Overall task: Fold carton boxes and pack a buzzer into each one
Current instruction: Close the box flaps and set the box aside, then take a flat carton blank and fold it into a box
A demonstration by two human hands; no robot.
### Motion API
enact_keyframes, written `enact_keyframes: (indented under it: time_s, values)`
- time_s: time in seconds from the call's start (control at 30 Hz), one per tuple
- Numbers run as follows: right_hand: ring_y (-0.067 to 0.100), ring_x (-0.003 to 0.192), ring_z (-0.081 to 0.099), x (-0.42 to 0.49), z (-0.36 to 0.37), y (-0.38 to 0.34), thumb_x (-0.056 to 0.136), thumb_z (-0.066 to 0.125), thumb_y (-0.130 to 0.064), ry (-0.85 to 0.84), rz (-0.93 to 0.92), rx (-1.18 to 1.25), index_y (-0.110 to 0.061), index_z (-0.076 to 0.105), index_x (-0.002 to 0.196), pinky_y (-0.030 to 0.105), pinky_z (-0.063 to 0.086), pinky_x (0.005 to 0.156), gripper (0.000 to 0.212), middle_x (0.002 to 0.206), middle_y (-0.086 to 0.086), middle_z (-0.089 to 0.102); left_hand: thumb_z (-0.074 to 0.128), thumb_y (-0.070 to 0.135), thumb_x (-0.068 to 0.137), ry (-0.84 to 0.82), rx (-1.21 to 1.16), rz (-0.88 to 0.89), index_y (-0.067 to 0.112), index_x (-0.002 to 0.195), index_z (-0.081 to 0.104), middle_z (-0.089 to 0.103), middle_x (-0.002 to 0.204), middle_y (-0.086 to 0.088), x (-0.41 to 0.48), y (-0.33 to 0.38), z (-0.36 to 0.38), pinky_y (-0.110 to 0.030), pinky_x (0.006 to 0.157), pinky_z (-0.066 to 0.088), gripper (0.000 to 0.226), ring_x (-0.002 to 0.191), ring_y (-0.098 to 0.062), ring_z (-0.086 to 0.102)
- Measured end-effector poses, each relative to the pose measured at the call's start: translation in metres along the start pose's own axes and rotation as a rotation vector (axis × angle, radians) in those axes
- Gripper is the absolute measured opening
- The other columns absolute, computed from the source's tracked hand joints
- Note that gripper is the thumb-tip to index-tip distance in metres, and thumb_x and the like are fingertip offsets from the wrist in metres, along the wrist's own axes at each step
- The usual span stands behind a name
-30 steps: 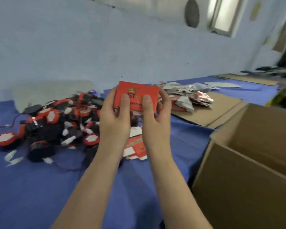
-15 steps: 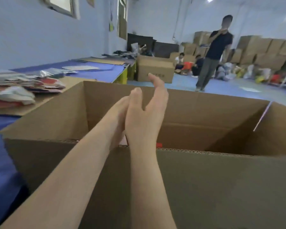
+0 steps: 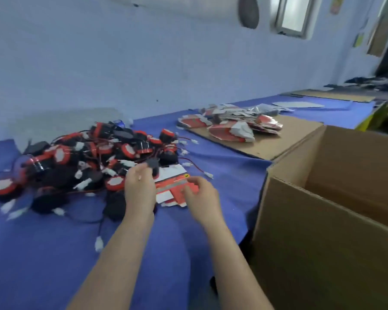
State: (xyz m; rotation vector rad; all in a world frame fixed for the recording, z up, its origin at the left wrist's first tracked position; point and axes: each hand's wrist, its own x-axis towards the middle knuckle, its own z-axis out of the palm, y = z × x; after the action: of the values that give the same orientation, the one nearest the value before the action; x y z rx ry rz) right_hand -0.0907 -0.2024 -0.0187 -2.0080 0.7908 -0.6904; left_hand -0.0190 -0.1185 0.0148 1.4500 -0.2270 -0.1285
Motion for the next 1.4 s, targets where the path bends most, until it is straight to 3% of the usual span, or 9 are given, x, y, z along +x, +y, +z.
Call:
enact_keyframes:
  time_s: [0.13,0.27,0.43,0.6,0.8,0.9,1.1,1.27,1.4]
  values:
    - [0.028,0.134,0.034,0.031,0.049,0.01,0.096,0.047,-0.031,-0.024,0.113,-0.317,-0.011,0.046,0.135,0.035,0.03,0.108,0.044,0.143,0.011,0.043,0.04,0.013,0.094,-0.024,0.096,-0.122,-0.016,0.11,0.05,0.054,0.103,-0.037,0.02,-0.029,-0.025,-0.05,0.076,0.048,0.034,0.092,-0.042,0.059]
    - [0.03,0.134,0.035,0.051,0.064,0.02,0.091,0.053,-0.043,0.008,0.234,-0.454,-0.011,0.038,0.138,0.04,0.028,0.111,0.059,0.144,0.013,0.041,0.045,0.009,0.092,-0.259,0.008,-0.233,0.014,0.082,0.065,0.068,0.068,0.013,0.025,-0.043,-0.003,-0.015,0.063,0.05,0.023,0.065,0.002,0.062]
    - [0.031,0.134,0.028,0.062,0.065,0.021,0.087,0.062,-0.042,0.127,0.229,-0.514,-0.011,0.019,0.147,0.04,0.025,0.108,0.08,0.145,0.014,0.03,0.048,0.015,0.095,-0.316,-0.041,-0.338,0.017,0.105,0.068,0.071,0.104,-0.002,0.032,-0.05,0.019,-0.032,0.081,0.053,0.022,0.098,-0.018,0.066]
    - [0.03,0.127,0.035,0.067,0.06,0.031,0.083,0.062,-0.053,0.084,0.287,-0.561,-0.013,0.043,0.132,0.039,0.029,0.104,0.066,0.136,0.011,0.039,0.049,0.016,0.093,-0.21,0.02,-0.305,0.014,0.126,0.052,0.061,0.125,-0.007,0.037,-0.06,0.015,-0.042,0.099,0.048,0.034,0.111,-0.024,0.06]
    - [0.03,0.125,0.041,0.062,0.052,0.029,0.087,0.061,-0.044,0.132,0.261,-0.486,-0.013,0.044,0.128,0.041,0.033,0.102,0.055,0.133,0.01,0.046,0.051,0.025,0.093,-0.344,-0.023,-0.459,0.015,0.129,0.055,0.068,0.111,-0.008,0.04,-0.056,0.024,-0.034,0.079,0.054,0.037,0.096,-0.021,0.066]
    - [0.025,0.1,0.056,0.061,0.037,0.024,0.093,0.054,-0.024,0.212,0.231,-0.076,-0.014,0.051,0.105,0.033,0.043,0.083,0.016,0.112,0.008,0.063,0.051,0.022,0.093,-0.343,-0.042,-0.388,0.019,0.113,0.062,0.07,0.104,-0.006,0.036,-0.049,0.03,-0.029,0.066,0.053,0.023,0.088,-0.02,0.067]
    - [0.011,0.073,0.055,0.054,-0.001,-0.001,0.094,0.054,-0.019,0.509,0.046,0.392,-0.02,0.048,0.087,0.024,0.042,0.063,0.009,0.082,-0.006,0.059,0.05,0.03,0.093,-0.286,0.19,-0.142,0.017,0.141,0.038,0.039,0.145,-0.002,0.032,-0.033,0.029,-0.047,0.107,0.039,0.051,0.13,-0.024,0.043]
    - [0.024,0.079,0.065,0.035,0.003,-0.025,0.094,0.057,-0.014,0.223,-0.197,0.516,-0.029,0.05,0.108,0.035,0.053,0.074,0.022,0.088,0.014,0.069,0.056,0.024,0.093,-0.205,0.019,0.081,0.026,0.121,0.052,0.064,0.112,0.004,0.049,-0.002,-0.007,-0.028,0.083,0.053,0.028,0.103,-0.015,0.062]
    - [0.007,0.08,0.065,0.032,0.033,-0.041,0.095,0.055,-0.011,0.032,-0.3,0.319,-0.033,0.041,0.134,0.024,0.052,0.072,0.048,0.084,-0.005,0.07,0.065,0.03,0.088,-0.029,0.143,0.307,0.028,0.106,0.054,0.059,0.108,0.012,0.071,0.004,-0.062,-0.021,0.084,0.048,0.021,0.1,-0.003,0.059]
